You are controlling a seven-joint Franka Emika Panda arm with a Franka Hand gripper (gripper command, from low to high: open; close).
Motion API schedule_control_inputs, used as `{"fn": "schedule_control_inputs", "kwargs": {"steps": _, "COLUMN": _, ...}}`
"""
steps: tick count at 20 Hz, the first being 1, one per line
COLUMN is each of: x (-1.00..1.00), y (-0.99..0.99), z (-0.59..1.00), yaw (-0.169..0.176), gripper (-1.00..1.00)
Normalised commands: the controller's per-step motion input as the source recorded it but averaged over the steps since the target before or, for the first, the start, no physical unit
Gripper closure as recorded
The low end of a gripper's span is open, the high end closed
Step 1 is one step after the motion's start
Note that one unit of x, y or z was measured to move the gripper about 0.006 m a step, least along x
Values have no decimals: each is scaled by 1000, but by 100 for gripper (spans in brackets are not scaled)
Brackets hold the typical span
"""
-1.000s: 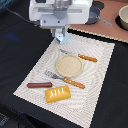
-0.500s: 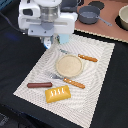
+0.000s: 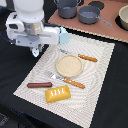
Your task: Interact with the objects in diverse but meaningful ways.
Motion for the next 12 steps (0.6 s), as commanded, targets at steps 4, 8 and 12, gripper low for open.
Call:
{"fn": "schedule_control_inputs", "kwargs": {"steps": 4, "x": 27, "y": 49, "z": -71, "yaw": -53, "gripper": 100}}
{"fn": "schedule_control_inputs", "kwargs": {"steps": 8, "x": 74, "y": 63, "z": -6, "yaw": -29, "gripper": -100}}
{"fn": "schedule_control_inputs", "kwargs": {"steps": 12, "x": 47, "y": 131, "z": 184, "yaw": -16, "gripper": -100}}
